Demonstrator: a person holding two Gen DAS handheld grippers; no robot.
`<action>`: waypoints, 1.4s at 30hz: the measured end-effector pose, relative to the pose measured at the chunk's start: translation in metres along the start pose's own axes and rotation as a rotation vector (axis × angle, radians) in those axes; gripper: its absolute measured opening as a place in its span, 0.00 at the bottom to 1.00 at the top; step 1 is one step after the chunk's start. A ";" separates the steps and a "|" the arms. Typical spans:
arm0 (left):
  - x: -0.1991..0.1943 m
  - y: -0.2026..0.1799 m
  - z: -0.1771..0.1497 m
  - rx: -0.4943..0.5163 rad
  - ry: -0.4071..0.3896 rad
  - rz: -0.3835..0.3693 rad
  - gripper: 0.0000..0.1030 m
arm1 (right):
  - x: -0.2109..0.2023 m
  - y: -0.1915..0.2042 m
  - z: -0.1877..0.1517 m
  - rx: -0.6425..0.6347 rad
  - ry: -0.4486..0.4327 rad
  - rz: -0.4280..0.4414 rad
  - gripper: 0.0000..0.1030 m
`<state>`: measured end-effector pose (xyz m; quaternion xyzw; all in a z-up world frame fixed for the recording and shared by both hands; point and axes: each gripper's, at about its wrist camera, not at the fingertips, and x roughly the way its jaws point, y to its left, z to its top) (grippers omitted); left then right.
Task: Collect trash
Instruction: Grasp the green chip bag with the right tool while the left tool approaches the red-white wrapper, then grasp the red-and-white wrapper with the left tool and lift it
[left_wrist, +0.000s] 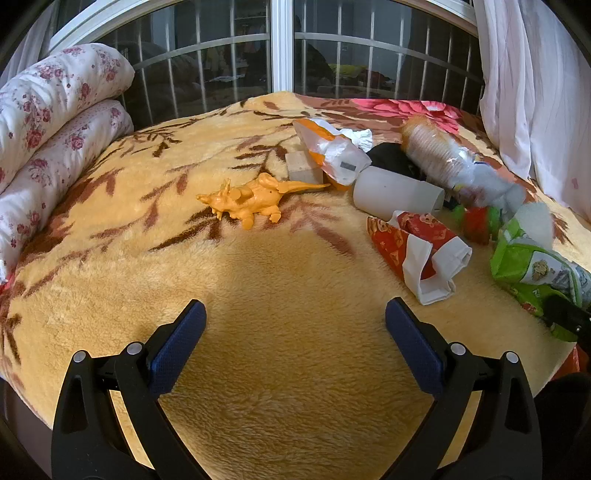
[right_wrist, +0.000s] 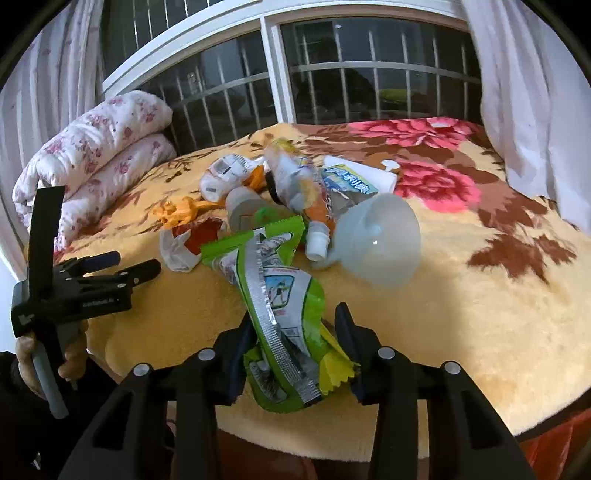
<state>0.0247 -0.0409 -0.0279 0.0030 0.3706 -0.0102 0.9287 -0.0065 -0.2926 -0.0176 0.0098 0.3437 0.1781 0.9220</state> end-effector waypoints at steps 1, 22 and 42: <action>0.000 0.000 0.000 -0.001 0.000 0.000 0.92 | -0.002 -0.001 -0.002 -0.001 -0.005 0.000 0.33; 0.047 -0.053 0.034 -0.085 0.066 0.024 0.62 | -0.023 -0.030 -0.010 0.107 -0.106 0.050 0.27; -0.062 -0.056 -0.031 0.114 -0.026 -0.144 0.24 | -0.066 0.004 -0.033 0.007 -0.118 0.135 0.27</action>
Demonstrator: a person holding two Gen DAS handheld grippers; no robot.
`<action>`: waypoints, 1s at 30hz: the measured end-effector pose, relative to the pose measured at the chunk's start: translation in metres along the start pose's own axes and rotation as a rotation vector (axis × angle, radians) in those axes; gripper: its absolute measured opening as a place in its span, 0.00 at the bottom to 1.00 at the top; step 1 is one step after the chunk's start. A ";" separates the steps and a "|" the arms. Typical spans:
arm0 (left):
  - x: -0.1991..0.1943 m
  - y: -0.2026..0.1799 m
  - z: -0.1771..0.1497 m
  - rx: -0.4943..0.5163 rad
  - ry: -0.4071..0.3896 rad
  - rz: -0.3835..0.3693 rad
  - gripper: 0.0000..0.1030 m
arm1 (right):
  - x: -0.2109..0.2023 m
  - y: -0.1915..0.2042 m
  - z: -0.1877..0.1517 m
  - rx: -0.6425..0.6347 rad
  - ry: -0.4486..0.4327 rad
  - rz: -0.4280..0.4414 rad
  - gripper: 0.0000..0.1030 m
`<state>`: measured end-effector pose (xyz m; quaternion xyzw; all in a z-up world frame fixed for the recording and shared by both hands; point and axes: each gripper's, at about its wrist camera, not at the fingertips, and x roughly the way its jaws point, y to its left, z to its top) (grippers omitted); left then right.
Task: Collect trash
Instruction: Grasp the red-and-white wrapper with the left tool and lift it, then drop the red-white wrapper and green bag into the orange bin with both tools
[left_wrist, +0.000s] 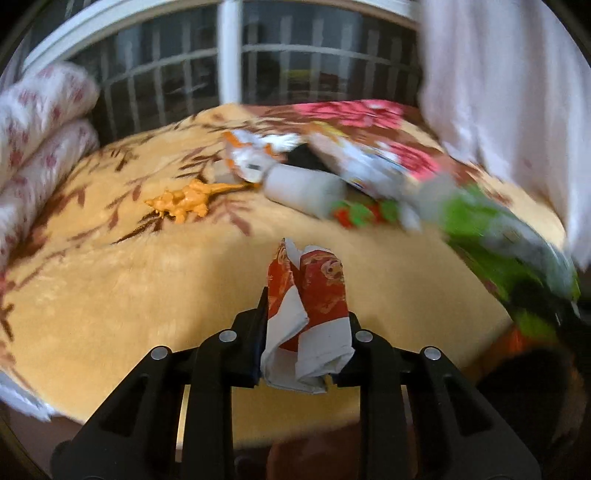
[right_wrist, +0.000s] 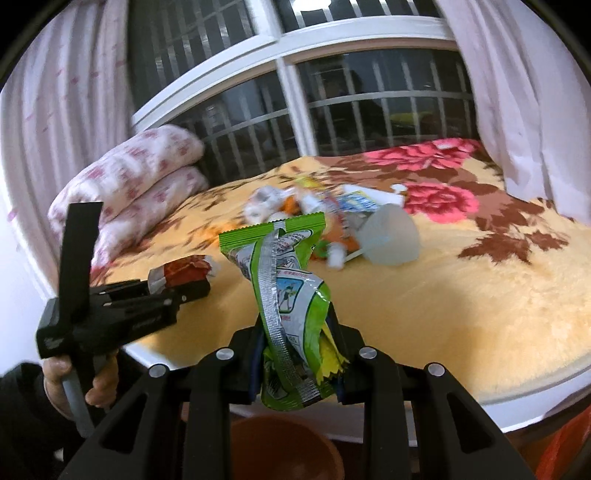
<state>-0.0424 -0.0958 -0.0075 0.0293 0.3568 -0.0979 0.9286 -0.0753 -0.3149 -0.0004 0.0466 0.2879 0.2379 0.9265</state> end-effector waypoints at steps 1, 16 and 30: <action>-0.010 -0.006 -0.010 0.038 -0.001 -0.012 0.24 | -0.005 0.003 -0.004 -0.009 0.013 0.015 0.27; 0.000 -0.020 -0.120 0.121 0.388 -0.169 0.24 | -0.006 0.026 -0.082 -0.004 0.442 0.077 0.27; 0.065 -0.001 -0.164 0.068 0.727 -0.155 0.50 | 0.083 0.030 -0.138 -0.004 0.831 0.021 0.53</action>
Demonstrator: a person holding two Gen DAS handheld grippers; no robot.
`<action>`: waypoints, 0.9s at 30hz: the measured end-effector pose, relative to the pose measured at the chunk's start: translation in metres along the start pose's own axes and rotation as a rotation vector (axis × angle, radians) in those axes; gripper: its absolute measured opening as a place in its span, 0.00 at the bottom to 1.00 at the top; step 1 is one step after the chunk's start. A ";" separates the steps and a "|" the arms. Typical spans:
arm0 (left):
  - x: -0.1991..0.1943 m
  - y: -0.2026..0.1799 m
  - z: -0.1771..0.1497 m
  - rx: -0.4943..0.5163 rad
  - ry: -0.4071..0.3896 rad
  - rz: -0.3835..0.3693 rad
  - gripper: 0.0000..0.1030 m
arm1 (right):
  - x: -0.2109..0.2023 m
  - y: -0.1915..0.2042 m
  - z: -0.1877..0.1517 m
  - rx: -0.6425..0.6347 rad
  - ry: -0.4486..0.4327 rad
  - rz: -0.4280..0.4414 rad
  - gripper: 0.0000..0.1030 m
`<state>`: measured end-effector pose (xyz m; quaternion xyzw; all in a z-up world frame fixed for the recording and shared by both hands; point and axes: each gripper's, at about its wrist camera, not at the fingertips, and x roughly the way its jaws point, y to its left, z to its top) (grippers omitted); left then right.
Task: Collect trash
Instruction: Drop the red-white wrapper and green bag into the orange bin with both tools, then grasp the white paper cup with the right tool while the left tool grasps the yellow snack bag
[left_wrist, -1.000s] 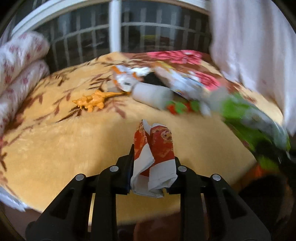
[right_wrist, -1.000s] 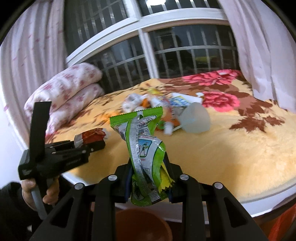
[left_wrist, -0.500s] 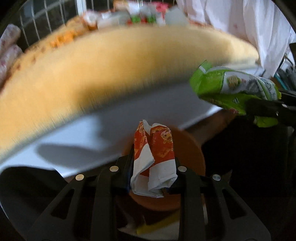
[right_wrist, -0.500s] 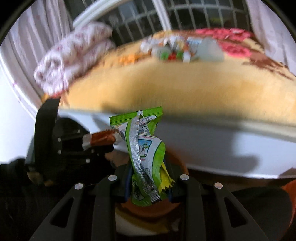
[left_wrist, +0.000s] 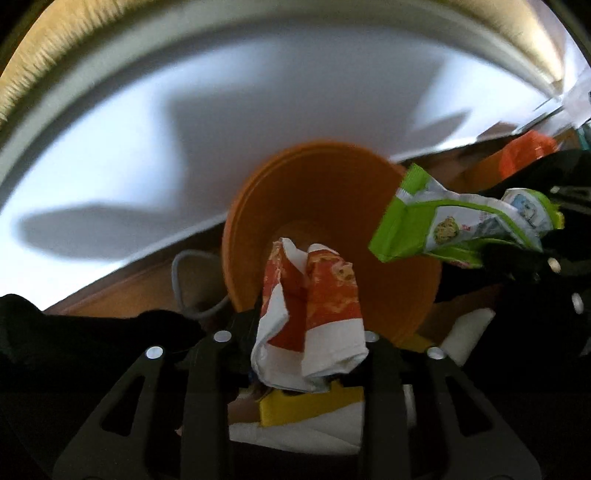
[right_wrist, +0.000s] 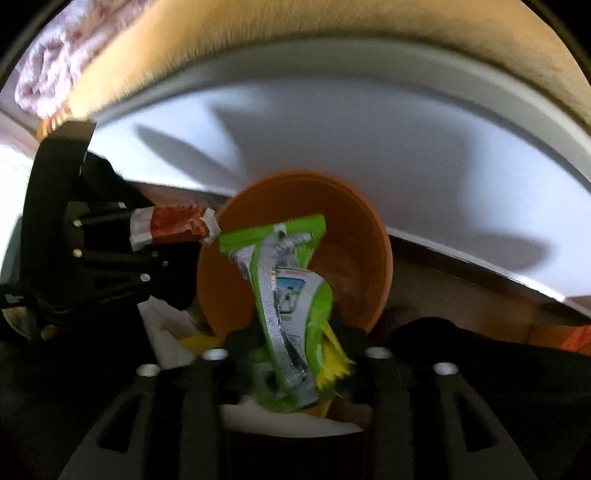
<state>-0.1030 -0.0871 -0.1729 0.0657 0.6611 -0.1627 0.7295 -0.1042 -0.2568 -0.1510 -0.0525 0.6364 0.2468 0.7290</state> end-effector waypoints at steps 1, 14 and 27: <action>0.006 0.001 0.001 -0.012 0.031 0.012 0.61 | 0.003 0.000 0.001 0.000 0.004 -0.017 0.59; -0.005 0.004 -0.002 -0.037 -0.035 -0.023 0.68 | -0.048 -0.034 -0.010 0.084 -0.122 0.044 0.59; -0.118 -0.020 0.011 0.079 -0.480 -0.021 0.76 | -0.200 -0.081 0.052 0.082 -0.613 -0.003 0.58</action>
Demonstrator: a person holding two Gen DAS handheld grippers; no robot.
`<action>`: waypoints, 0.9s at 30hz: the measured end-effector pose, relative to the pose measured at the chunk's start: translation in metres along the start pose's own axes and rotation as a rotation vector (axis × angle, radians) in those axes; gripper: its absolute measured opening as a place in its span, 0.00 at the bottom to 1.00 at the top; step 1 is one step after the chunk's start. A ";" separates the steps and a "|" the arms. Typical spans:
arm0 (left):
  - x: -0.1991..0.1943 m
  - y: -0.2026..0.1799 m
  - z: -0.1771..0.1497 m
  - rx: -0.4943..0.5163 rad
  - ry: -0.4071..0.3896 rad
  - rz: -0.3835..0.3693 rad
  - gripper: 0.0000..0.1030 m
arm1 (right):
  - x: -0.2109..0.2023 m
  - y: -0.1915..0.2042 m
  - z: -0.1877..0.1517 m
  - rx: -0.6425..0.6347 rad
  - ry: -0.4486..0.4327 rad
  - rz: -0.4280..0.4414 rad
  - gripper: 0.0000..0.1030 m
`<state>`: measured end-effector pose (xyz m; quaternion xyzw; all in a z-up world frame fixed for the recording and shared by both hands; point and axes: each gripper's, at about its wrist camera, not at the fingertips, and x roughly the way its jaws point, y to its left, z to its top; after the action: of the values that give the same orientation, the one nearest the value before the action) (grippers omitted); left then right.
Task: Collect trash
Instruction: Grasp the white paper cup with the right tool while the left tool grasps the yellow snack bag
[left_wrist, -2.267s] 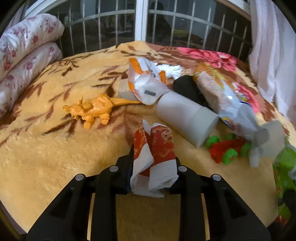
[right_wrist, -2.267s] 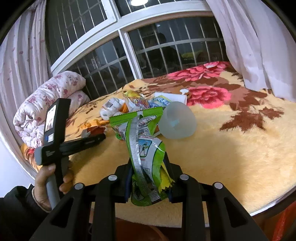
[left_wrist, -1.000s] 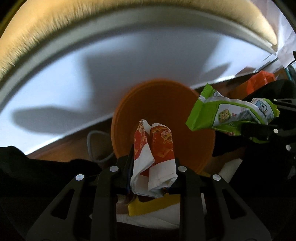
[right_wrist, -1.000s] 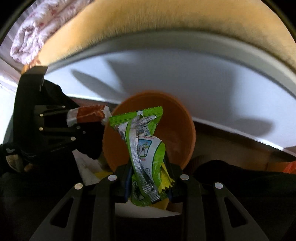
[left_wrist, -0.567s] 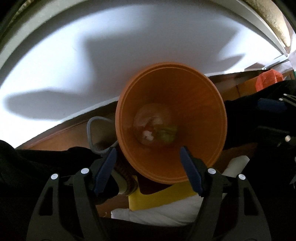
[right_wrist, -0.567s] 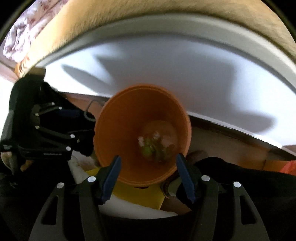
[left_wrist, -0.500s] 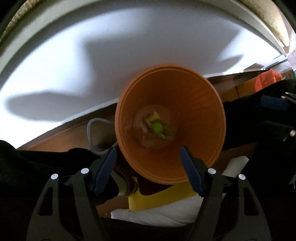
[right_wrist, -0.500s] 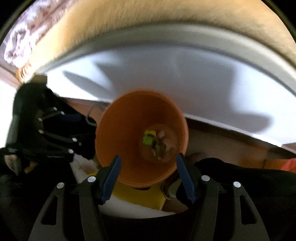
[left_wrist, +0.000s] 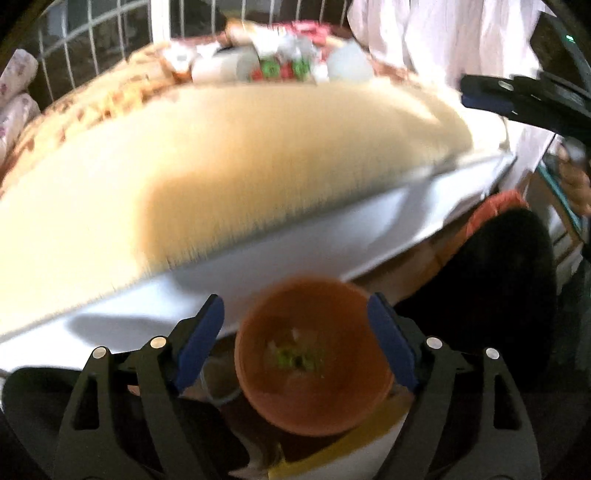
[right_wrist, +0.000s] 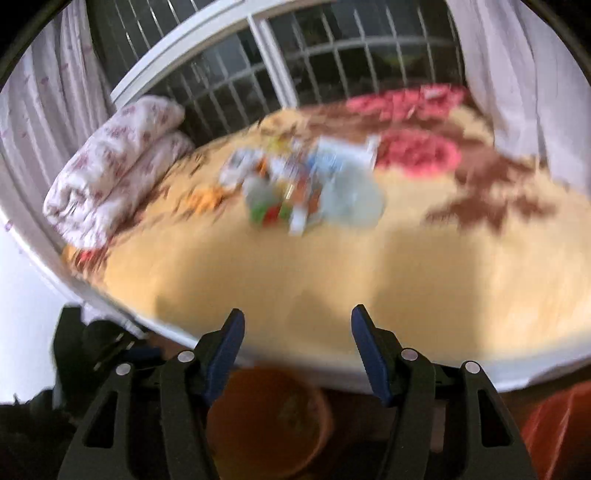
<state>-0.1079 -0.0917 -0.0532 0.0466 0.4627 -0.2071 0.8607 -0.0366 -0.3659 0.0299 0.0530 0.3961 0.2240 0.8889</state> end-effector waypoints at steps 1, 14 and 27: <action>-0.002 0.000 0.004 -0.005 -0.013 -0.003 0.76 | 0.006 -0.005 0.012 -0.017 -0.019 -0.022 0.58; 0.007 0.005 0.032 -0.050 -0.047 -0.011 0.76 | 0.111 -0.026 0.076 0.026 0.040 -0.030 0.42; 0.010 0.002 0.090 -0.085 -0.104 -0.005 0.76 | 0.093 -0.024 0.043 0.042 -0.158 0.007 0.03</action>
<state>-0.0323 -0.1180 -0.0102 -0.0019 0.4258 -0.1918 0.8843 0.0577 -0.3433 -0.0106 0.0903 0.3293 0.2138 0.9153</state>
